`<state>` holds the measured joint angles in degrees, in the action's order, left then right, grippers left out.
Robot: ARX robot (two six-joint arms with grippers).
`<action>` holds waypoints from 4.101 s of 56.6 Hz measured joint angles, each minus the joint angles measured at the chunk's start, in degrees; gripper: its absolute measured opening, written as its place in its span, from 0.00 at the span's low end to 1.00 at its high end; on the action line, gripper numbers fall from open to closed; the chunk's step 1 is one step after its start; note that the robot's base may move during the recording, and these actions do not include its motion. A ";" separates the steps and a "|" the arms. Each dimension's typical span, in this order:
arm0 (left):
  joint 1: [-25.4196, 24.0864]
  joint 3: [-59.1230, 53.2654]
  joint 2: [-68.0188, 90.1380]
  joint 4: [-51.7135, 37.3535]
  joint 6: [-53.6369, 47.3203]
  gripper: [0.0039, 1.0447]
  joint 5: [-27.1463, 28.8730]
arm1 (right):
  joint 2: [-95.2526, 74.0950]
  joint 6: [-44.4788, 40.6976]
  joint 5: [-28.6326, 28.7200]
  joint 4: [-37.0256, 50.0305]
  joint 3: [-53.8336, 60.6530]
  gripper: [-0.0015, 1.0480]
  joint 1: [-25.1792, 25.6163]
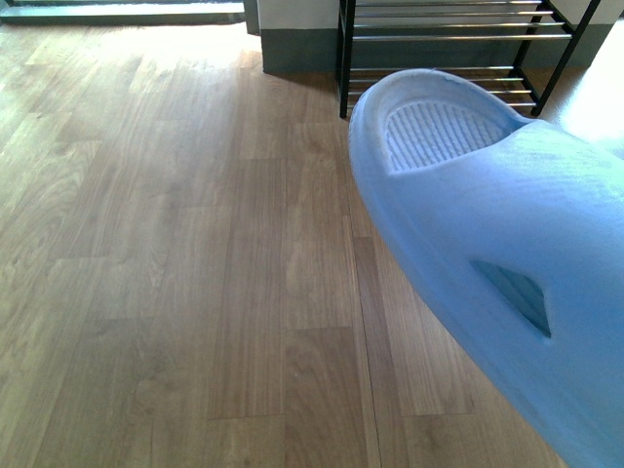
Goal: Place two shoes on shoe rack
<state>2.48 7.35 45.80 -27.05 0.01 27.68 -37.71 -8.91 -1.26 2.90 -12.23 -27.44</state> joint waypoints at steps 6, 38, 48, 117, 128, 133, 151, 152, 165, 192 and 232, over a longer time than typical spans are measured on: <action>0.00 0.00 -0.02 0.00 0.00 0.02 -0.04 | 0.00 0.00 -0.04 0.00 0.00 0.02 0.00; 0.02 -0.02 0.00 0.00 0.00 0.02 -0.22 | 0.04 0.00 -0.24 0.00 0.02 0.02 -0.02; 0.02 -0.02 0.00 0.00 0.00 0.02 -0.20 | 0.02 0.00 -0.22 0.00 0.02 0.02 -0.02; -0.04 -0.02 0.02 -0.02 0.00 0.02 -0.07 | -0.02 -0.09 0.13 0.00 0.04 0.02 -0.15; 0.04 -0.02 -0.02 -0.04 -0.02 0.02 -0.24 | 0.04 -0.09 -0.33 0.00 0.07 0.02 -0.04; 0.04 -0.02 0.00 -0.07 -0.02 0.02 -0.28 | 0.07 -0.11 -0.26 0.00 0.07 0.02 -0.04; 0.02 -0.02 0.09 -0.07 -0.04 0.02 -0.13 | -0.07 -0.11 -0.24 -0.02 0.15 0.02 -0.07; 0.02 -0.02 0.09 -0.07 -0.04 0.02 -0.15 | -0.07 -0.11 -0.28 -0.02 0.15 0.02 -0.04; 0.02 -0.02 0.07 -0.07 -0.04 0.02 -0.15 | -0.04 -0.13 -0.11 0.00 0.22 0.02 -0.09; 0.02 -0.02 0.07 -0.07 -0.04 0.02 -0.24 | -0.07 -0.15 -0.22 0.00 0.22 0.02 -0.09; 0.04 -0.02 0.07 -0.07 -0.13 0.02 -0.22 | -28.15 -0.77 -3.23 36.06 -10.45 0.02 -3.85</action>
<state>2.52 7.33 45.87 -27.11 -0.12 27.46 -65.87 -9.67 -4.49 38.96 -22.68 -31.29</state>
